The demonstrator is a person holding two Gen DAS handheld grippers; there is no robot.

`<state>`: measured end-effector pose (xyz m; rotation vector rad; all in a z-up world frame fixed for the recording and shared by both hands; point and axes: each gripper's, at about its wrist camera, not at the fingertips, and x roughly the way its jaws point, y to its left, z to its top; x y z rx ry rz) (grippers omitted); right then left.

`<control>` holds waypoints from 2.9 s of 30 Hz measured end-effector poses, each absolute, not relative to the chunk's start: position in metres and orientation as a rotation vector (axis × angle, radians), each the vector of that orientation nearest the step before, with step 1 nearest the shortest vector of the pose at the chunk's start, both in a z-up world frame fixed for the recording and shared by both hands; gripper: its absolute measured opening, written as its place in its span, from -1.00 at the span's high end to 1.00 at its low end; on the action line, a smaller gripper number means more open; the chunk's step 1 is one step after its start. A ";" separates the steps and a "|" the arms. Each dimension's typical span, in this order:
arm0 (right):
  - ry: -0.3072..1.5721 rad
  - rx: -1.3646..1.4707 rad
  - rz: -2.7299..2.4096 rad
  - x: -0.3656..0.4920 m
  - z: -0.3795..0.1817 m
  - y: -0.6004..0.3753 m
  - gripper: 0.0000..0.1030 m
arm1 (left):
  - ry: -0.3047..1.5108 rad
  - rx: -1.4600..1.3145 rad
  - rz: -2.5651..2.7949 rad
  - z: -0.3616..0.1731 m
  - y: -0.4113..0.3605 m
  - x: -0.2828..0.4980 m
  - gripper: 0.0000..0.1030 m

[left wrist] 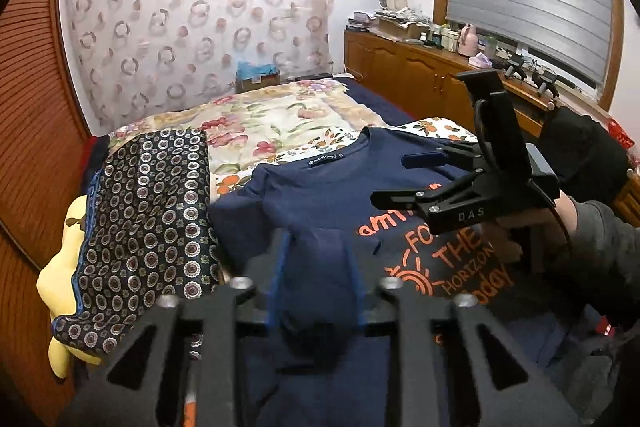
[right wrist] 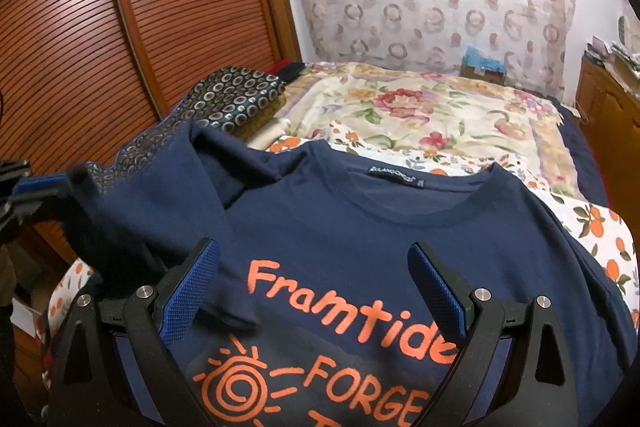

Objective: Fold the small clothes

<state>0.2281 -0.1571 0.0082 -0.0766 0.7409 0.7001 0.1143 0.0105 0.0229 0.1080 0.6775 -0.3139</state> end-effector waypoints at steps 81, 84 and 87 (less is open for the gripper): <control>0.833 -0.141 0.831 0.208 -0.012 -0.131 0.45 | 0.783 0.082 -0.196 -0.054 0.050 0.111 -0.11; 0.849 -0.155 0.845 0.202 -0.018 -0.114 0.46 | 0.798 0.072 -0.203 -0.068 0.052 0.103 -0.11; 0.875 -0.148 0.849 0.201 -0.025 -0.101 0.46 | 0.814 0.063 -0.205 -0.077 0.053 0.099 -0.11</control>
